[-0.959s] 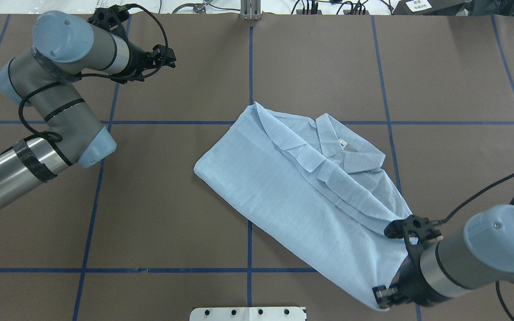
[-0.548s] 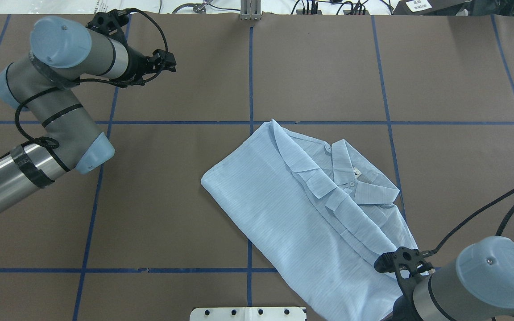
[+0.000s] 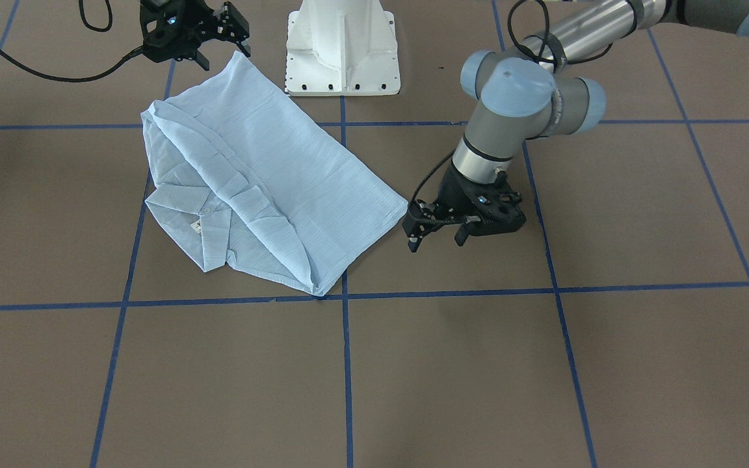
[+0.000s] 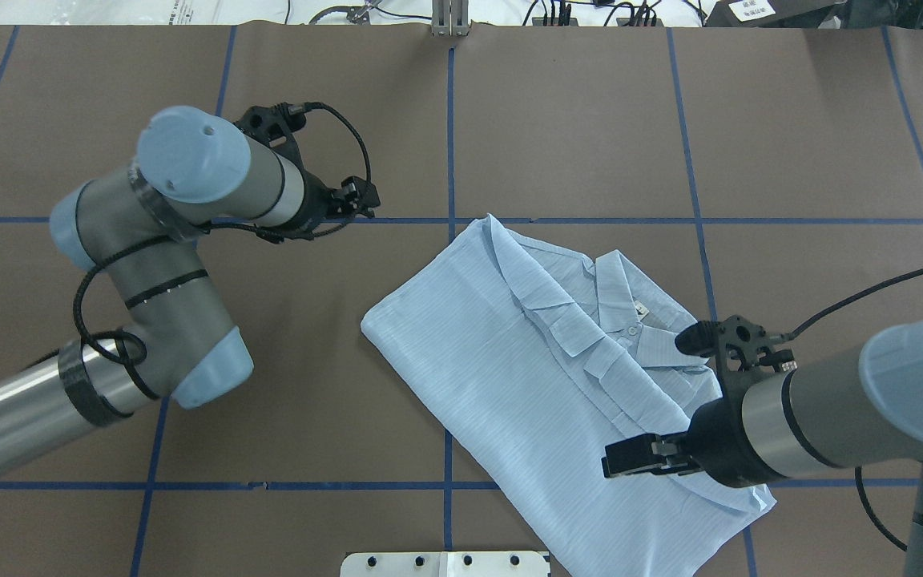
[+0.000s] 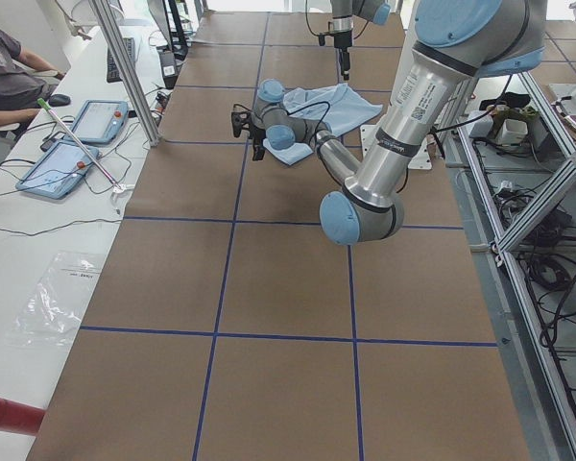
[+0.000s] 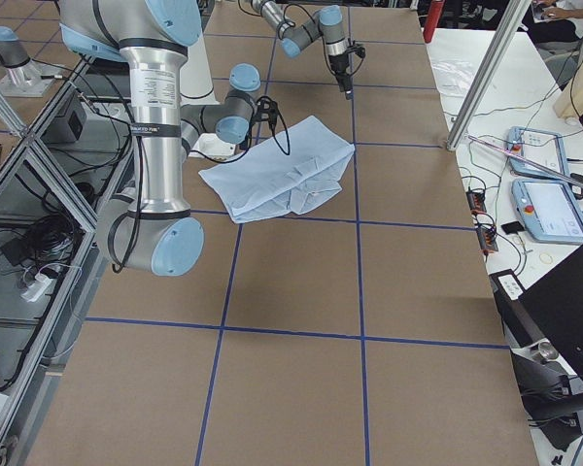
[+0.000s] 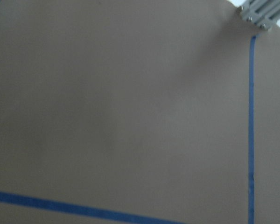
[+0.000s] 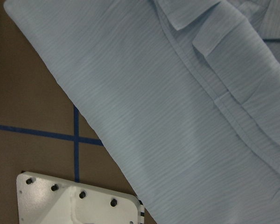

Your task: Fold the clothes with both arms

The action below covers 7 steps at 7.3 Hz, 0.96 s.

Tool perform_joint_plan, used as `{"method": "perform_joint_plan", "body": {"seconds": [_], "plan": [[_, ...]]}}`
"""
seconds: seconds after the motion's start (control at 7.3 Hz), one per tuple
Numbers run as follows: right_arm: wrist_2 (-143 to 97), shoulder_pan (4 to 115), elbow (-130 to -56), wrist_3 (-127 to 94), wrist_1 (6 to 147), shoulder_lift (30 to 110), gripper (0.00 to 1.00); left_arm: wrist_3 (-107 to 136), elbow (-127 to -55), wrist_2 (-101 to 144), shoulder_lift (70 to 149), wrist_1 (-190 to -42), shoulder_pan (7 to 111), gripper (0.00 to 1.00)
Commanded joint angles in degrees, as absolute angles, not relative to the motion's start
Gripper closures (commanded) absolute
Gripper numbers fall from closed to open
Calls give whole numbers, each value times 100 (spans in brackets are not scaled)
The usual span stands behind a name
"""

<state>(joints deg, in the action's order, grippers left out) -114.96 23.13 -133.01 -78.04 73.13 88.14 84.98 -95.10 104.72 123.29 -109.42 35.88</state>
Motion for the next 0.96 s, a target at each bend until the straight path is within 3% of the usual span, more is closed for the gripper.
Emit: {"method": "perform_joint_plan", "body": {"seconds": [0.0,0.27,0.55,0.68,0.82], "plan": [[-11408,2724,-13272,-7839,7313,8631,0,9094,-9827,10021,12366,-10266,2572,2],[-11399,2768,-13245,-7840,7313,8622,0,9272,-9292,9765,12576,-10274,2364,6],[-11399,2786,-13245,-7840,7313,8622,0,9264,-9246,9756,12560,-10266,2364,13],[-11399,2821,-13245,-7840,7313,8622,0,9264,-9229,9756,12560,-10257,2373,28],[-11399,2821,-13245,-7840,7313,8622,0,9255,-9237,9756,12560,-10257,2382,61]]}}
